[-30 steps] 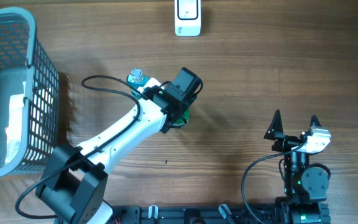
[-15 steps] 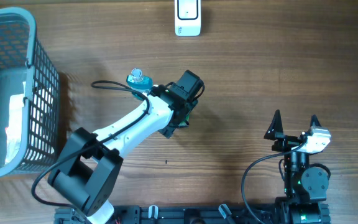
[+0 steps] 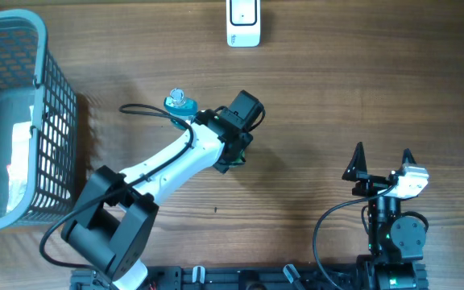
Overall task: Scan the item barcode
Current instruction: 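Lower the green jar with the left gripper onto the table beside the bottle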
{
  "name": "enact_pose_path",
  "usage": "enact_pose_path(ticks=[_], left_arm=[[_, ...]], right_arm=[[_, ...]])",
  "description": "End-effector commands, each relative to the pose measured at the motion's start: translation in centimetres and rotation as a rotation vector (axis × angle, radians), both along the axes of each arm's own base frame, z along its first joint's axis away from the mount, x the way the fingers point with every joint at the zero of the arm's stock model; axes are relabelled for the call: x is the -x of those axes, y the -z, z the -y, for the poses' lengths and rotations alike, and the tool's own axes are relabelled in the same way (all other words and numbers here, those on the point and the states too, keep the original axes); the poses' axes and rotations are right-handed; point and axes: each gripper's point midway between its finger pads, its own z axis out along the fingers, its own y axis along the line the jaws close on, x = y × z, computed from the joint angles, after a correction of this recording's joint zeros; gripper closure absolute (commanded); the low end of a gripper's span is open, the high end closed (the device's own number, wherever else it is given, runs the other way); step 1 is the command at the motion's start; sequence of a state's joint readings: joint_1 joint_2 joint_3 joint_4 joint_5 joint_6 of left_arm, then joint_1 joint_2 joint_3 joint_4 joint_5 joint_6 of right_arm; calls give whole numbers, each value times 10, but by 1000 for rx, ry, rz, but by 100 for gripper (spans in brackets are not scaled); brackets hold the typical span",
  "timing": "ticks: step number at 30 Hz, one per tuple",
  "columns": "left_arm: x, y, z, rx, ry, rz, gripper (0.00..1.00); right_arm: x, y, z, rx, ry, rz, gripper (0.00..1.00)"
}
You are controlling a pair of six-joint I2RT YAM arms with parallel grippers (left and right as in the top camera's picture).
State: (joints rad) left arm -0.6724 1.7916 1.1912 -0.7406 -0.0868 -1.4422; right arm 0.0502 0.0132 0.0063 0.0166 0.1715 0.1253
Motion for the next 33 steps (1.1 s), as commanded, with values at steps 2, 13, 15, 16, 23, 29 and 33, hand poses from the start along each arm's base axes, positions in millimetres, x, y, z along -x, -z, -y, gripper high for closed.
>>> enact_pose_path(ticks=[2, 13, 15, 16, 23, 29, 33], left_arm=[[4, 3, 6, 7, 136, -19, 39], [8, 3, 8, -112, 754, 24, 37], [8, 3, 8, -138, 875, 38, 38], [8, 3, 8, -152, 941, 46, 36], [6, 2, 14, -235, 1323, 112, 36], [5, 2, 15, -272, 1476, 135, 29], [4, 2, 15, -316, 1633, 158, 15]], right_arm=[[0, -2, -2, 17, -12, 6, 0], [0, -2, -2, 17, -12, 6, 0], [0, -2, -2, 17, -12, 6, 0], [0, -2, -2, 17, -12, 6, 0], [0, -2, -2, 17, -12, 6, 0], [0, -2, -2, 17, -12, 6, 0], [0, -2, -2, 17, -12, 6, 0]])
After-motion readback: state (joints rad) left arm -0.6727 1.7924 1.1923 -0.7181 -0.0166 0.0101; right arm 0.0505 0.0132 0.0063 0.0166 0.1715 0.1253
